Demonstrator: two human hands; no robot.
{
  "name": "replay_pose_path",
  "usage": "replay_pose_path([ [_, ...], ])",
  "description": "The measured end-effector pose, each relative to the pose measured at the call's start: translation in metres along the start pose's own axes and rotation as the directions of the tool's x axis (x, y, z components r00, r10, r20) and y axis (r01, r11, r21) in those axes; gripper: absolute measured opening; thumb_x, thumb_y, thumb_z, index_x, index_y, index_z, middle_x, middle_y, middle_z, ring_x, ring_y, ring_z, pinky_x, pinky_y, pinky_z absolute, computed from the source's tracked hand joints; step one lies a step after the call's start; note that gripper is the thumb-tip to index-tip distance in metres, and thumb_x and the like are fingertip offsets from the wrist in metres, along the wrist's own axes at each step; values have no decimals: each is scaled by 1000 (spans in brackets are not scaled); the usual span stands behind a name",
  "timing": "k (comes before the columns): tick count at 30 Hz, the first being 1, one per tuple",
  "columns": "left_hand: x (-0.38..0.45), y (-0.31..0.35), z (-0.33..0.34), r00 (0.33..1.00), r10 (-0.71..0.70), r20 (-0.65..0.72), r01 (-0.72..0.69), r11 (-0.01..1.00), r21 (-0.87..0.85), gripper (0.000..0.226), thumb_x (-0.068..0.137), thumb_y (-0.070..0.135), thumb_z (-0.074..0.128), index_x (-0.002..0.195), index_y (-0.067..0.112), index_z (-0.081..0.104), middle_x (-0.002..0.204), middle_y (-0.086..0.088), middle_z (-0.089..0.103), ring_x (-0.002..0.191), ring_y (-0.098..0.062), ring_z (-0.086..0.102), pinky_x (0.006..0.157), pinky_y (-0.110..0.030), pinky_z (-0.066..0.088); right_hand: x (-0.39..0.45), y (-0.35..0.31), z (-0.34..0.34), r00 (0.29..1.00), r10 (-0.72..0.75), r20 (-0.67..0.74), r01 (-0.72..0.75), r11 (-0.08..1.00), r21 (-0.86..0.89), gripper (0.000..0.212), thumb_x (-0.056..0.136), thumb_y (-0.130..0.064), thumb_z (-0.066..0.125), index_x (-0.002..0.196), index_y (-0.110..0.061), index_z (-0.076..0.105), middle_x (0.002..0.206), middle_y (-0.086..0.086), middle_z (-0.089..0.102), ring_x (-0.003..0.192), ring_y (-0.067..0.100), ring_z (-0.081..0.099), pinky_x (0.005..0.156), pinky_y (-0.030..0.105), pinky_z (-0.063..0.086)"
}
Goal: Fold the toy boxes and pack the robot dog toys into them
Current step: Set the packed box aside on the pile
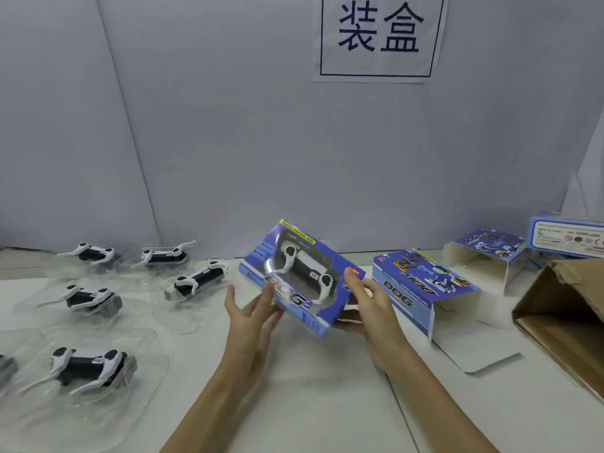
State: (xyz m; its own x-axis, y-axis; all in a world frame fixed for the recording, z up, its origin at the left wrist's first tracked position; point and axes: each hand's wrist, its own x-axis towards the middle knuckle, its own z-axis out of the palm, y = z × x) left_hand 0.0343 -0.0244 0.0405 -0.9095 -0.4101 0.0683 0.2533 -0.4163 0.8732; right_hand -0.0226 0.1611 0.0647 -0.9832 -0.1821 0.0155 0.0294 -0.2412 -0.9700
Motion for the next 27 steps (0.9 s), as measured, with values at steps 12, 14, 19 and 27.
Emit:
replay_pose_path([
  [12, 3, -9, -2, 990, 6, 143, -30, 985, 169, 68, 83, 70, 65, 140, 34, 57, 128, -5, 72, 107, -29, 73, 90, -49, 56, -5, -38, -38, 974, 63, 218, -19, 980, -196, 47, 86, -59, 75, 97, -14, 84, 100, 15, 78, 75, 26, 70, 84, 38, 61],
  [14, 4, -10, 0, 997, 2, 78, -16, 984, 175, 65, 86, 75, 64, 134, 31, 63, 126, -9, 70, 102, -30, 74, 82, -45, 59, -1, -48, -39, 996, -79, 37, 77, 996, 50, 37, 81, -52, 79, 79, -15, 82, 89, 14, 75, 73, 26, 70, 82, 41, 63],
  [19, 6, -14, -4, 994, -22, 103, -10, 955, 296, 58, 91, 69, 47, 110, 26, 81, 115, -7, 74, 92, -27, 73, 73, -36, 59, 9, -65, -70, 864, -337, -374, 485, 757, 439, 69, 79, -45, 79, 134, -16, 48, 111, 8, 70, 93, 24, 74, 87, 33, 61],
  [27, 3, -16, -1, 988, -36, 153, -26, 923, 384, 61, 97, 64, 41, 102, 19, 83, 108, -2, 76, 87, -22, 72, 72, -33, 59, 13, -34, -74, 755, -513, -408, 169, 754, -635, 9, 97, -14, 69, 96, -23, 72, 113, 11, 68, 93, 23, 68, 85, 39, 52],
])
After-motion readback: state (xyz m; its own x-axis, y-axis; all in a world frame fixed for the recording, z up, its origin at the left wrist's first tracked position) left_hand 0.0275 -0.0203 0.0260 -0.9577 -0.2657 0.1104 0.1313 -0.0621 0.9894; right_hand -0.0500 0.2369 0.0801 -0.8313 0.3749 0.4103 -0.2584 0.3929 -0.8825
